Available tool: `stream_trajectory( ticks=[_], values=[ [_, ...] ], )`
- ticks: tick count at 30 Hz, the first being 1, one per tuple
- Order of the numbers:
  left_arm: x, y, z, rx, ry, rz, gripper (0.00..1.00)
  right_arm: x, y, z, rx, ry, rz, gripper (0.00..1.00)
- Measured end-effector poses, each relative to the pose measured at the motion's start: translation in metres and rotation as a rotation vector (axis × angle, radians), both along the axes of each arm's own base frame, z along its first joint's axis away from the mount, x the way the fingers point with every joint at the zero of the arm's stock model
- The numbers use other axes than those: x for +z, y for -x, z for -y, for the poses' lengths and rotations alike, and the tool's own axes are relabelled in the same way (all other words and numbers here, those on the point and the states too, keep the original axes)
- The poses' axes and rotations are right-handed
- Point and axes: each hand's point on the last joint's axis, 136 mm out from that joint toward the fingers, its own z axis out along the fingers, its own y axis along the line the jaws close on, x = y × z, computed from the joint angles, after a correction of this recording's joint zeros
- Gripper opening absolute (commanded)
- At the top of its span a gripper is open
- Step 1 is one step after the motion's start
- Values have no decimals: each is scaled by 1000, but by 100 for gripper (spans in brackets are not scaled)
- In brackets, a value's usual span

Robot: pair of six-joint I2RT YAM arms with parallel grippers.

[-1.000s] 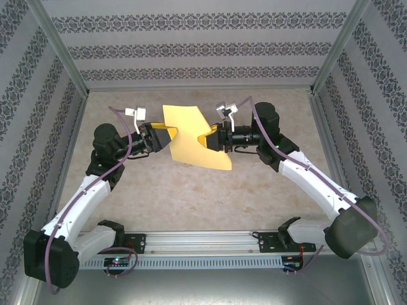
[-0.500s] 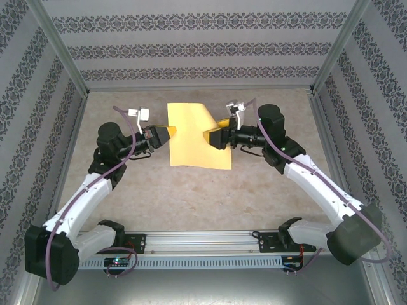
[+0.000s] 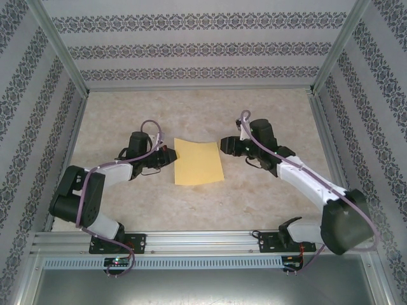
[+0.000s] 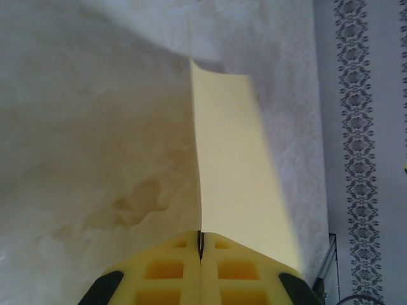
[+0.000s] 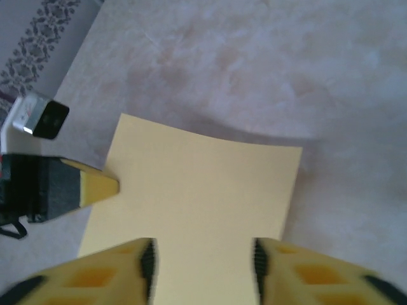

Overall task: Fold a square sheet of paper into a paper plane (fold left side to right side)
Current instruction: Place a square sheet of paper at the center of the table.

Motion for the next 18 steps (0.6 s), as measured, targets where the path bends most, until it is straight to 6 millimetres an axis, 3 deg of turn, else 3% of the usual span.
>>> stream_trajectory(
  ticks=[3, 8, 13, 18],
  values=[
    [-6, -1, -2, 4, -19, -3, 0, -30, -4, -10, -8, -20, -94, 11],
    [-8, -1, -3, -7, -42, 7, 0, -81, -1, -31, 1, -12, -246, 8],
    [-2, -6, -1, -14, -44, 11, 17, -120, -2, -43, -13, 7, -367, 9],
    [6, -10, 2, -25, -30, 21, 30, -137, -4, -45, -34, 29, -431, 10]
  ],
)
